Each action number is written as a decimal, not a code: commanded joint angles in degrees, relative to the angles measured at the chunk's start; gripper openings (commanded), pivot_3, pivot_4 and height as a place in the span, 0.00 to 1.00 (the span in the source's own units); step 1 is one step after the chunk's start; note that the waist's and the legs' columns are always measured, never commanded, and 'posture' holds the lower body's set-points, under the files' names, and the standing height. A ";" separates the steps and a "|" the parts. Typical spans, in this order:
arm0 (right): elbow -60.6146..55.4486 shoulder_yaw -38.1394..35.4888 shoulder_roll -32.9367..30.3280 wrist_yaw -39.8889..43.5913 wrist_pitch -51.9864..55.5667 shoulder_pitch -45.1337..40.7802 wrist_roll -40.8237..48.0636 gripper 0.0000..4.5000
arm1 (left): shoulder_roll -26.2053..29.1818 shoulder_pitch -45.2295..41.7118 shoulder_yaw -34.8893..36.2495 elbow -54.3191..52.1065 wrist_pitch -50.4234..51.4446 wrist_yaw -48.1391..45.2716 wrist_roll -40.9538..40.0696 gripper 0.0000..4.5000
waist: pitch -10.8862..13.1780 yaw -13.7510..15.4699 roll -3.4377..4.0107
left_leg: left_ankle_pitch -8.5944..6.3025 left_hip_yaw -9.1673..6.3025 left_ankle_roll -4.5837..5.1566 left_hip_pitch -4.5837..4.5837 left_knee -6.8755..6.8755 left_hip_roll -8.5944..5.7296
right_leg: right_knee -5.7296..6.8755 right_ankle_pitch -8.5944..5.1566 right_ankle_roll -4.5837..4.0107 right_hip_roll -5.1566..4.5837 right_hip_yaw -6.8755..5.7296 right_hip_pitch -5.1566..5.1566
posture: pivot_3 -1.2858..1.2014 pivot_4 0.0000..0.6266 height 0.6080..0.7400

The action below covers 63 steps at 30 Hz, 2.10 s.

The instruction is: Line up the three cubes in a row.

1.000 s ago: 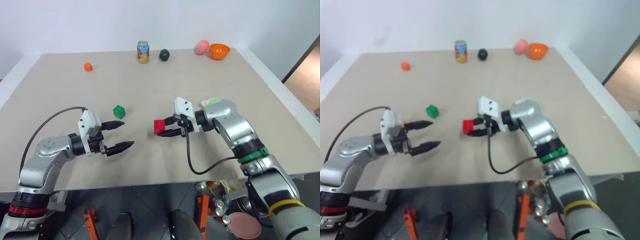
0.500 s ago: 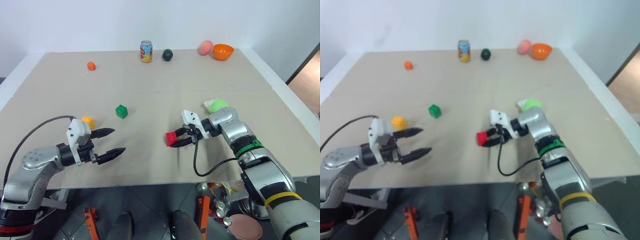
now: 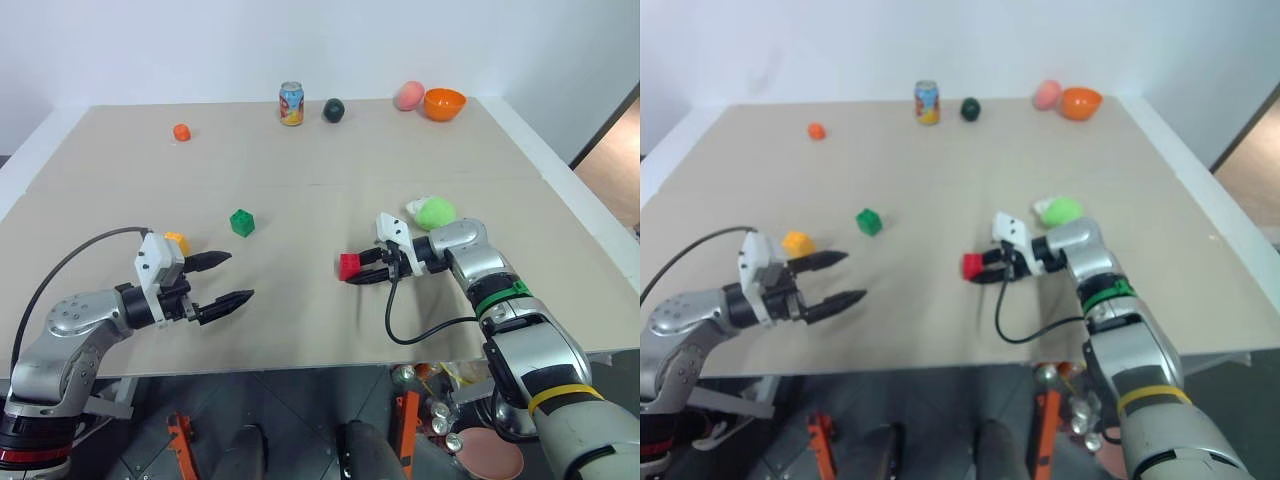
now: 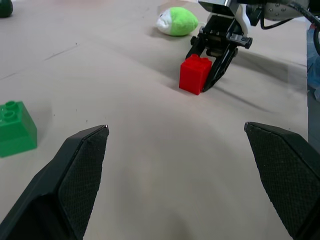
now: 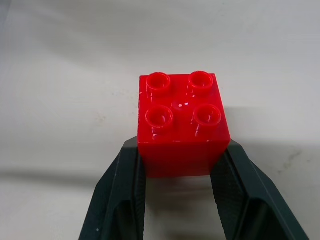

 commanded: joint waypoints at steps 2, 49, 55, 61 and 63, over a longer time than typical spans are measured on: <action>1.21 -0.42 -0.11 0.11 -1.38 -0.04 -1.88 0.61 | -0.11 -1.37 0.10 -0.09 -0.37 -0.22 -0.60 1.00 | 0.00 -0.01 0.00 | 0.00 0.01 0.00 0.00 0.00 0.04 | 0.00 -0.02 -0.06 0.03 0.00 0.00 | 0.52 0.24 1.00; -83.12 -11.41 0.16 -34.72 46.06 26.25 24.98 0.95 | -16.77 -7.62 -3.31 8.31 8.10 37.95 14.38 1.00 | 0.00 0.27 -0.01 | -0.03 0.09 -0.05 0.00 0.08 0.48 | 0.01 0.13 -0.40 0.55 0.12 -0.14 | 0.52 0.24 1.00; -84.13 -8.85 -0.14 -37.01 47.06 29.90 23.87 0.95 | -16.99 -11.59 -3.40 13.70 6.25 37.75 16.42 1.00 | 0.00 0.26 -0.01 | -0.03 0.10 -0.05 -0.04 0.07 0.47 | -0.01 0.14 -0.39 0.54 0.13 -0.15 | 0.52 0.24 1.00; -85.50 -6.28 -2.29 -37.42 47.21 34.25 22.54 0.95 | -16.91 -15.30 -4.12 18.55 4.07 36.33 17.93 1.00 | 0.01 0.27 -0.02 | -0.03 0.09 -0.05 -0.04 0.07 0.47 | -0.01 0.13 -0.39 0.54 0.13 -0.16 | 0.52 0.24 1.00; -86.02 -5.79 -2.20 -37.94 47.38 34.94 22.47 0.95 | -16.86 -16.72 -4.19 20.54 3.27 35.73 18.30 1.00 | 0.01 0.22 -0.02 | -0.03 0.10 -0.05 -0.04 0.07 0.48 | -0.01 0.13 -0.38 0.55 0.13 -0.17 | 0.52 0.24 1.00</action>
